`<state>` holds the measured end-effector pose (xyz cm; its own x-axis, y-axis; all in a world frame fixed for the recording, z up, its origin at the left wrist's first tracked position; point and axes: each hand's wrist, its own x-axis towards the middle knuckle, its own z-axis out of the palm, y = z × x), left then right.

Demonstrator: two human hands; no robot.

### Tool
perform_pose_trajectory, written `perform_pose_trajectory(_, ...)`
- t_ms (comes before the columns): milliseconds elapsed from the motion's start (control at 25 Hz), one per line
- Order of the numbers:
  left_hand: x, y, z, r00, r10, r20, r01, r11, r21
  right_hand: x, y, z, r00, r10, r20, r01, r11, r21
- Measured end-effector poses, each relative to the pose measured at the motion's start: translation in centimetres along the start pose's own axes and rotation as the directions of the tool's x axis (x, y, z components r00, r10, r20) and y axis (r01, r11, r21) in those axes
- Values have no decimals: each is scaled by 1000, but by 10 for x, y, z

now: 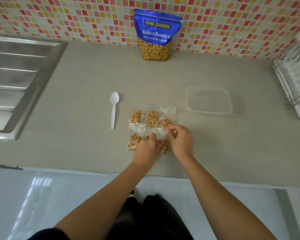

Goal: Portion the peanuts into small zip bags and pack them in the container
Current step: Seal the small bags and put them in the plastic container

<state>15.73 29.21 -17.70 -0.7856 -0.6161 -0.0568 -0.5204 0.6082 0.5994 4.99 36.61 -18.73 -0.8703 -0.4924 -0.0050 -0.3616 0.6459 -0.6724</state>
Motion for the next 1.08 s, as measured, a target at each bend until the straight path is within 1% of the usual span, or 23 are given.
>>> perform_pose_trajectory(80, 0, -4, -8, 997, 61, -43, -59, 998, 28, 0, -2, 0, 999, -22, -30, 22, 1000, -15)
perform_pose_trajectory(160, 6, -16, -25, 991, 36, -127, -33, 999, 20, 2, -5, -1, 990, -125, -69, 122, 992, -41)
perform_pose_trajectory(200, 11, -25, -34, 985, -1, -173, 1, 1000, -1, 3, -10, 0, 980, -191, -60, 188, 981, -55)
perform_pose_trajectory(240, 16, -36, -43, 977, -60, -205, 54, 998, -32, 5, -15, 4, 968, -249, -30, 246, 967, -66)
perform_pose_trajectory(280, 19, -45, -51, 962, -174, -210, 161, 984, -80, 6, -22, 10, 958, -285, 12, 285, 956, -74)
perform_pose_trajectory(320, 22, -53, -56, 932, -313, -180, 292, 947, -137, 8, -29, 18, 950, -306, 56, 310, 947, -88)
perform_pose_trajectory(360, 24, -56, -58, 892, -437, -111, 417, 893, -168, 10, -37, 26, 948, -301, 100, 312, 943, -114)
perform_pose_trajectory(400, 25, -58, -57, 862, -506, -28, 496, 855, -153, 10, -42, 35, 951, -278, 137, 297, 943, -148)
perform_pose_trajectory(440, 25, -58, -54, 853, -521, 28, 520, 844, -131, 11, -46, 41, 956, -242, 169, 271, 946, -180)
perform_pose_trajectory(480, 25, -58, -50, 857, -512, 54, 515, 847, -129, 10, -48, 45, 959, -216, 182, 249, 950, -186)
perform_pose_trajectory(560, 28, -59, -45, 863, -501, 61, 504, 850, -154, 9, -48, 49, 962, -214, 172, 235, 965, -114)
perform_pose_trajectory(640, 27, -62, -42, 862, -505, 41, 503, 843, -189, 2, -49, 45, 948, -250, 198, 250, 968, 25)
perform_pose_trajectory(680, 24, -64, -41, 868, -497, 26, 490, 845, -214, -2, -49, 42, 938, -256, 234, 235, 965, 113)
perform_pose_trajectory(760, 15, -63, -43, 897, -441, 3, 424, 862, -277, -12, -51, 36, 927, -201, 316, 122, 960, 253)
perform_pose_trajectory(840, 4, -61, -50, 921, -388, 11, 364, 852, -376, -21, -53, 32, 948, -93, 304, -26, 930, 367)
perform_pose_trajectory(960, -1, -52, -70, 946, -317, 69, 300, 775, -556, -23, -63, 23, 969, 54, 241, -191, 781, 594)
perform_pose_trajectory(1000, 0, -49, -77, 959, -270, 92, 271, 766, -583, -21, -67, 19, 966, 88, 244, -231, 720, 654)
perform_pose_trajectory(1080, 7, -42, -92, 981, -158, 109, 192, 783, -592, -17, -76, 8, 959, 113, 261, -276, 598, 753)
